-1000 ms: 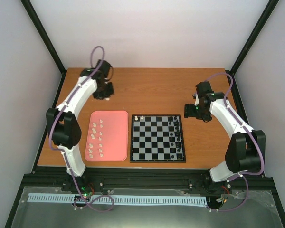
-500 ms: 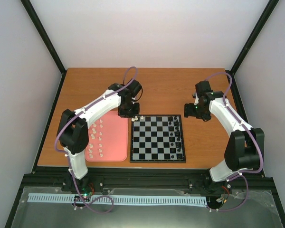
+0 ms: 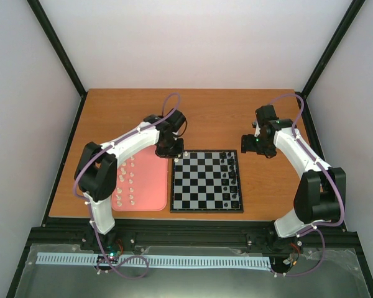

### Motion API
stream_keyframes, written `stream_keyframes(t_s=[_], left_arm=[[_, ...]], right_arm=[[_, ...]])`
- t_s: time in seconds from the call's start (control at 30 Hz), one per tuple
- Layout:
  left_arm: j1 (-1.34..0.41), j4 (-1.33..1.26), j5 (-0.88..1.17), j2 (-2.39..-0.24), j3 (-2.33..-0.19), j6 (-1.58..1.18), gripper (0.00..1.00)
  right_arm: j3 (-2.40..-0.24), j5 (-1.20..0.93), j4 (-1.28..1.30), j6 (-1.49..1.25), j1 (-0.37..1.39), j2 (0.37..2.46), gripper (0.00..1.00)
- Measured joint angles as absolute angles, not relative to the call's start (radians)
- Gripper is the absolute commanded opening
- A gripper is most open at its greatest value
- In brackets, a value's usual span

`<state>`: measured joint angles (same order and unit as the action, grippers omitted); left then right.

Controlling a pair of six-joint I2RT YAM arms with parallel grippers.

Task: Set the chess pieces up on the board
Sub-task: Place the chess piece on the chessboard.

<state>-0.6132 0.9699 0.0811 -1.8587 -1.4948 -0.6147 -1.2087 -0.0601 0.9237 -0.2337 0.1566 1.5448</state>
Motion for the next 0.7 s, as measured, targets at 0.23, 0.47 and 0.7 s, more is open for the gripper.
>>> stream_keyframes(t_s=[0.23, 0.47, 0.7], left_arm=[[-0.614, 0.937, 0.084, -1.872, -1.478, -0.625, 0.01], [-0.616, 0.933, 0.088, -1.907, -1.479, -0.625, 0.01], [-0.624, 0.931, 0.086, -1.948, -1.48, -0.625, 0.01]], right_arm=[[-1.209, -0.058, 0.928, -0.233, 0.157, 1.545, 1.0], [-1.209, -0.049, 0.931, -0.233, 0.157, 1.545, 1.0], [-1.209, -0.04, 0.931, -0.233, 0.157, 1.545, 1.0]])
